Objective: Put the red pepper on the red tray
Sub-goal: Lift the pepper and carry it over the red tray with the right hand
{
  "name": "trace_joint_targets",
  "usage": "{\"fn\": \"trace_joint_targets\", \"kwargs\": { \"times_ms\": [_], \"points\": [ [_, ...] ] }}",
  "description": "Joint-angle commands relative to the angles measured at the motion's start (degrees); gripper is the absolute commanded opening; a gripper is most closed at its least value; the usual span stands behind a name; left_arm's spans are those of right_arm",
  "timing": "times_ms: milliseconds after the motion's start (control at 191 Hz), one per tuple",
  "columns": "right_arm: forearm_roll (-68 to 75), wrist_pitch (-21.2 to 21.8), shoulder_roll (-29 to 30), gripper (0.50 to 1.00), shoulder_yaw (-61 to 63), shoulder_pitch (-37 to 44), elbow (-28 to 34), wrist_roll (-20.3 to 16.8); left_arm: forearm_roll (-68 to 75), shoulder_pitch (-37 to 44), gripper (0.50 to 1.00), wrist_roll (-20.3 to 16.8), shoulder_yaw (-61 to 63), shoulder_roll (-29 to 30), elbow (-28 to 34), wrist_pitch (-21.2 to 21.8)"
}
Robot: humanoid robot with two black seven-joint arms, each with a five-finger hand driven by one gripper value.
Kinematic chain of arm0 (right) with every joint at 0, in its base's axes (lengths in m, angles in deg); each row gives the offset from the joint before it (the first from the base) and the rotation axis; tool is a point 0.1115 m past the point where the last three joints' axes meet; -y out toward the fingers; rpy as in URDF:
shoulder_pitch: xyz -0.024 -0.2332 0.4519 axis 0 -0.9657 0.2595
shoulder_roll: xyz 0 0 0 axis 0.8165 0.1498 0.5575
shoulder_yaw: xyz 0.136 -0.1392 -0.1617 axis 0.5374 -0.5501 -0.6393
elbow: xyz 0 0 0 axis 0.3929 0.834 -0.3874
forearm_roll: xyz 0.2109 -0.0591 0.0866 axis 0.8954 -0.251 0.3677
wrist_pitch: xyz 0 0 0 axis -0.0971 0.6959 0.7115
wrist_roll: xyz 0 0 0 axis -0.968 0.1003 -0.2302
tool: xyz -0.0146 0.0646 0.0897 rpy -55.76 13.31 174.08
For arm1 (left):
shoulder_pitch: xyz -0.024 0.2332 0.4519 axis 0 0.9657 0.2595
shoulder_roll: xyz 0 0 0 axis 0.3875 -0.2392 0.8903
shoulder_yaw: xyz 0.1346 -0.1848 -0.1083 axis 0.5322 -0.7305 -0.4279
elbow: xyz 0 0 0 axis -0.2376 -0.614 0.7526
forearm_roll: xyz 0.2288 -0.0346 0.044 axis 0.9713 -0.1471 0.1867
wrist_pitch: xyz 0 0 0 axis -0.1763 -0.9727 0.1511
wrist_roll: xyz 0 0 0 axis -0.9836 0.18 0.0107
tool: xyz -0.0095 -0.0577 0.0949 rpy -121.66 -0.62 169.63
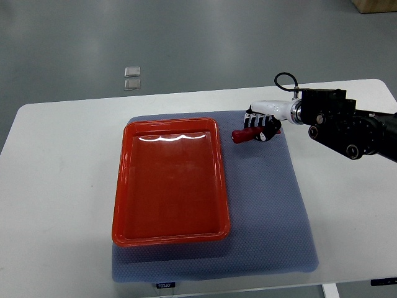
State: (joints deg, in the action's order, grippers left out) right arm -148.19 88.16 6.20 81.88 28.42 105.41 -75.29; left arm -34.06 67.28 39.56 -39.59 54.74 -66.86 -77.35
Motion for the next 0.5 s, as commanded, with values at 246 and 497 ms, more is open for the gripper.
{"fn": "trace_joint_targets", "kwargs": {
  "times_ms": [246, 497],
  "points": [
    [2.5, 0.2, 0.6, 0.500, 4.7, 1.5, 9.6, 9.1, 0.0, 0.0, 1.000, 0.0, 0.0, 0.0, 0.0, 0.0],
    [1.8, -1.0, 5.8, 0.500, 2.0, 2.2, 14.5, 10.8, 0.0, 0.0, 1.000, 0.0, 0.0, 0.0, 0.0, 0.0]
  ]
}}
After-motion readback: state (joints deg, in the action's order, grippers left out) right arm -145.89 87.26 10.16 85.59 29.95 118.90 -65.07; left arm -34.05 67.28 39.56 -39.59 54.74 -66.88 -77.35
